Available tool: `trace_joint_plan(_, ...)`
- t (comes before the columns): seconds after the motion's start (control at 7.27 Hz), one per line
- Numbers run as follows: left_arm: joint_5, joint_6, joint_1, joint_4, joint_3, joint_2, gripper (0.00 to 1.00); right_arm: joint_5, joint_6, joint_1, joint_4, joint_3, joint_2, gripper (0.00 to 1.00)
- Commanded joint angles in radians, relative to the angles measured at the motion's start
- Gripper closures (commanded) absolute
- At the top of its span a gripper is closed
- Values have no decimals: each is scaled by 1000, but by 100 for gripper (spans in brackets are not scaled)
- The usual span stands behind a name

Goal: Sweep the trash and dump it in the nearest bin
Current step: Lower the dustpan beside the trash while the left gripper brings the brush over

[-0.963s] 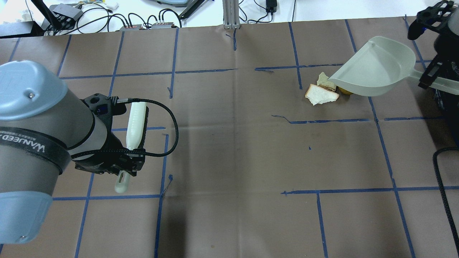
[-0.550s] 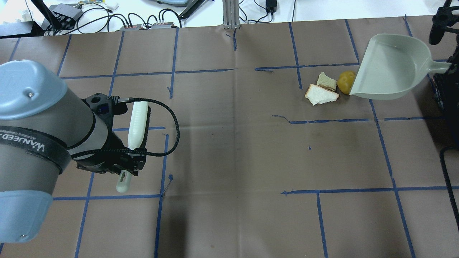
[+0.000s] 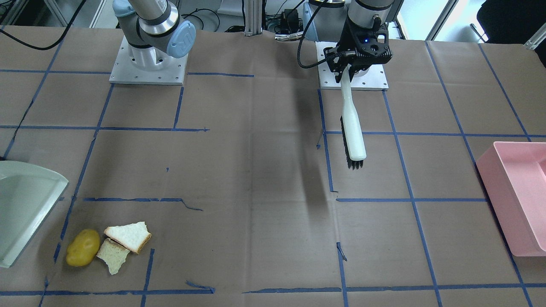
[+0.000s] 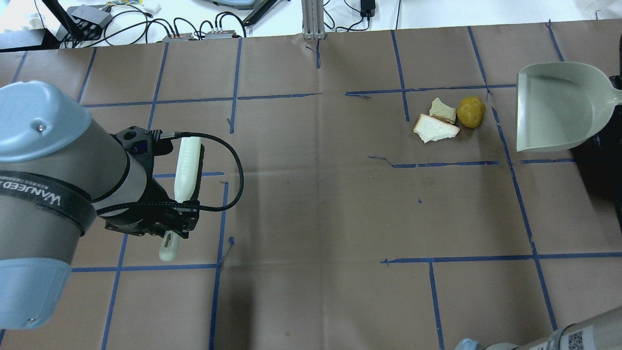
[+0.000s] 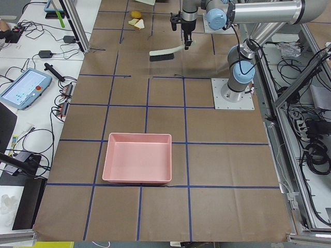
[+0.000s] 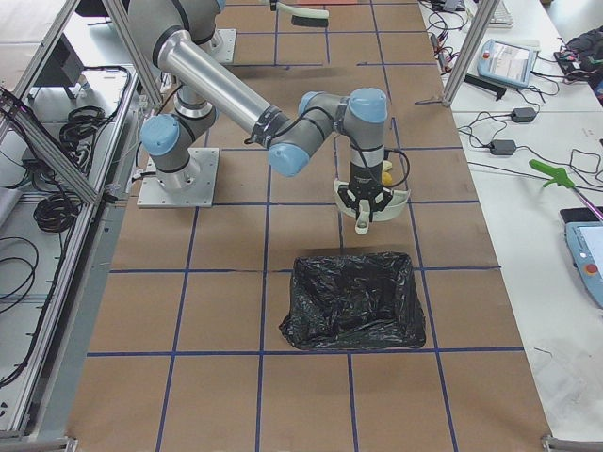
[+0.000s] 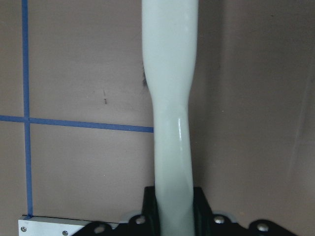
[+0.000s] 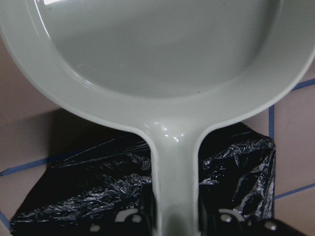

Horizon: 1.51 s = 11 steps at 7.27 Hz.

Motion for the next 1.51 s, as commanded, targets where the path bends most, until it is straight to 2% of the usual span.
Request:
trace_joint_plan(0.0,0,11,0,1,2,0,100,26,-127,-9,-87,-6,59,100)
trace_joint_plan(0.14,0,10,0,2,5,-3,100,33,-129,-9,-87,-12,82,100)
trace_joint_plan(0.28,-5,-4,-3,15,12,-17,100,77,-130,-9,-89,-30,100,100)
trace_joint_plan(0.41,-51,-45,-32,71,12,-60,100,81,-130,-9,-87,-44,134,100)
trace_joint_plan(0.69,-57,-114,-165,201,73,-219,99,95,-132,-9,-84,-74,179,100)
trace_joint_plan(1.1,-47,-203,-384,211,380,-539,100,119,-178,-2,-78,-87,205,100)
trace_joint_plan(1.38,-92,-208,-437,217,497,-641,100,148,-216,0,-77,-88,221,100)
